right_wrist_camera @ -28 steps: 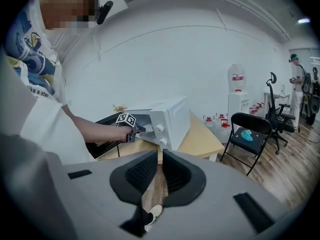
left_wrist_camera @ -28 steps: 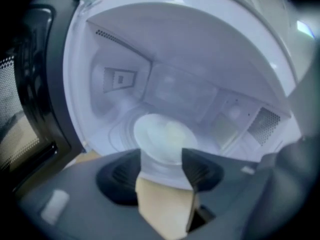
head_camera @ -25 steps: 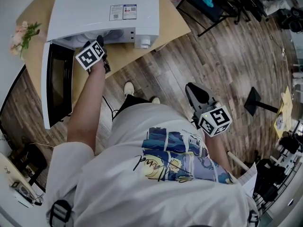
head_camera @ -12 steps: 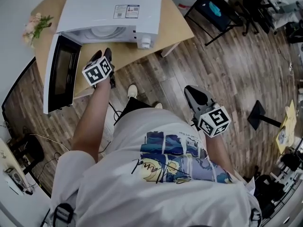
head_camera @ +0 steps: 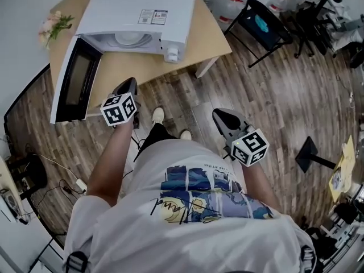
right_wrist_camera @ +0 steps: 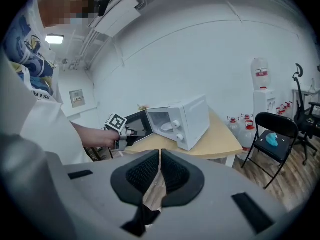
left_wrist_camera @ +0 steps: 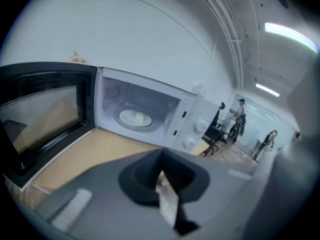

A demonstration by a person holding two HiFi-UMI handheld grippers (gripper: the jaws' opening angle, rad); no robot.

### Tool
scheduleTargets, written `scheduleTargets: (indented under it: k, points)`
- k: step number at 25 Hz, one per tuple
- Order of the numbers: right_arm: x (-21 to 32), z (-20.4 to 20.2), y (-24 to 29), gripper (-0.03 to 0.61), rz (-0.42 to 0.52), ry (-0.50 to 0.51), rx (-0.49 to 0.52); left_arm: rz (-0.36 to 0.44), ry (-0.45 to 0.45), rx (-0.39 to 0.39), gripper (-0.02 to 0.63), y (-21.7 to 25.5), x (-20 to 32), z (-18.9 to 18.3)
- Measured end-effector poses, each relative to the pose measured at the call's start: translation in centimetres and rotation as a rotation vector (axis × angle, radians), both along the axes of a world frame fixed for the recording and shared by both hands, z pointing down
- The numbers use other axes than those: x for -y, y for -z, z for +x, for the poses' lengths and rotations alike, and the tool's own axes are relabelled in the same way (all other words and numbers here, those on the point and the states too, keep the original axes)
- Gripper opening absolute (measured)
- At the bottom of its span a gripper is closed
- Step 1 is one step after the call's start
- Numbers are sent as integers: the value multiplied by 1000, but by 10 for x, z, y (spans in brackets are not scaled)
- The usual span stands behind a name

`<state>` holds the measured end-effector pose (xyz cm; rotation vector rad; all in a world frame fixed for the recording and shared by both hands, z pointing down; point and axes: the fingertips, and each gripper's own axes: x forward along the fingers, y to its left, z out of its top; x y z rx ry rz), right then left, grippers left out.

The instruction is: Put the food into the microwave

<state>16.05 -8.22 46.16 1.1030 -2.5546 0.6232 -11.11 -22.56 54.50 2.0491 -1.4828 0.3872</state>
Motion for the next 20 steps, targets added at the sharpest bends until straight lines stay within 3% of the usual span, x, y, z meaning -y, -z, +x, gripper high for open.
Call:
scheduleTargets:
  k: [4, 20]
  points:
    - [-5, -2, 0, 15, 11, 39, 17, 35, -51, -50, 8, 14, -30, 18]
    - [-31, -2, -6, 12, 15, 133, 22, 75, -210, -69, 8, 36, -108, 74]
